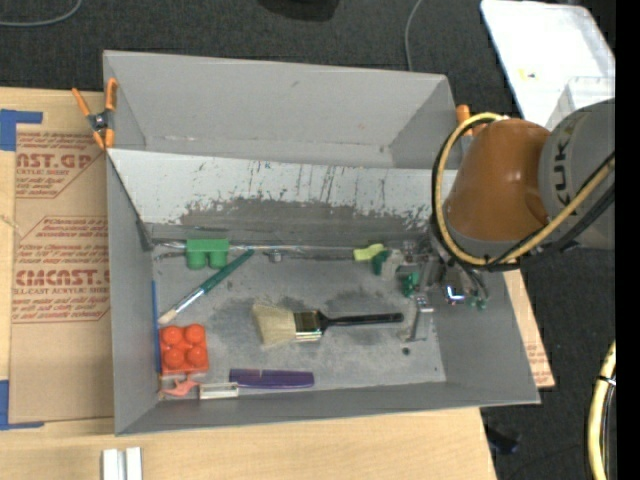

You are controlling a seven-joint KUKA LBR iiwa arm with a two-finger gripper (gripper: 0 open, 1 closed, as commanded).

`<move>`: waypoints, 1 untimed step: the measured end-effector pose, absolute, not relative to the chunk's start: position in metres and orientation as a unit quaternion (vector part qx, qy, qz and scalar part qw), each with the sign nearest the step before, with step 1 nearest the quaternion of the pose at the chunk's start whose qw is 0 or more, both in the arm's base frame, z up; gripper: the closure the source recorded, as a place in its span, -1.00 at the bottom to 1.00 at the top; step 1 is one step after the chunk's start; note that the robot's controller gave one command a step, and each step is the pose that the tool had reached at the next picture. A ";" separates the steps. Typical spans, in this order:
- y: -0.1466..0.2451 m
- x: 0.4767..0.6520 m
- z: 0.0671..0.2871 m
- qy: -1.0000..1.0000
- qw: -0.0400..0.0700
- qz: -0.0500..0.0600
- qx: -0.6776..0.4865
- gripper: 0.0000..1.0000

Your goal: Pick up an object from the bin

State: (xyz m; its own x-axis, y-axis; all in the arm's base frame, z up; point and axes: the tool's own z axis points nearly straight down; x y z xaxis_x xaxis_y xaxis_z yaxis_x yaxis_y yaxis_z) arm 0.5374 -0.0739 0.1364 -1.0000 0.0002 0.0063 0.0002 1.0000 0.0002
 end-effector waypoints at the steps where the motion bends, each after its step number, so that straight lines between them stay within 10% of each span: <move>1: -0.074 0.539 0.140 -1.000 -0.001 0.000 0.000 -1.00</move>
Offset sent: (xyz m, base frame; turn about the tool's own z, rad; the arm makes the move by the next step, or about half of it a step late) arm 0.0350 0.0571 -0.0664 -0.3686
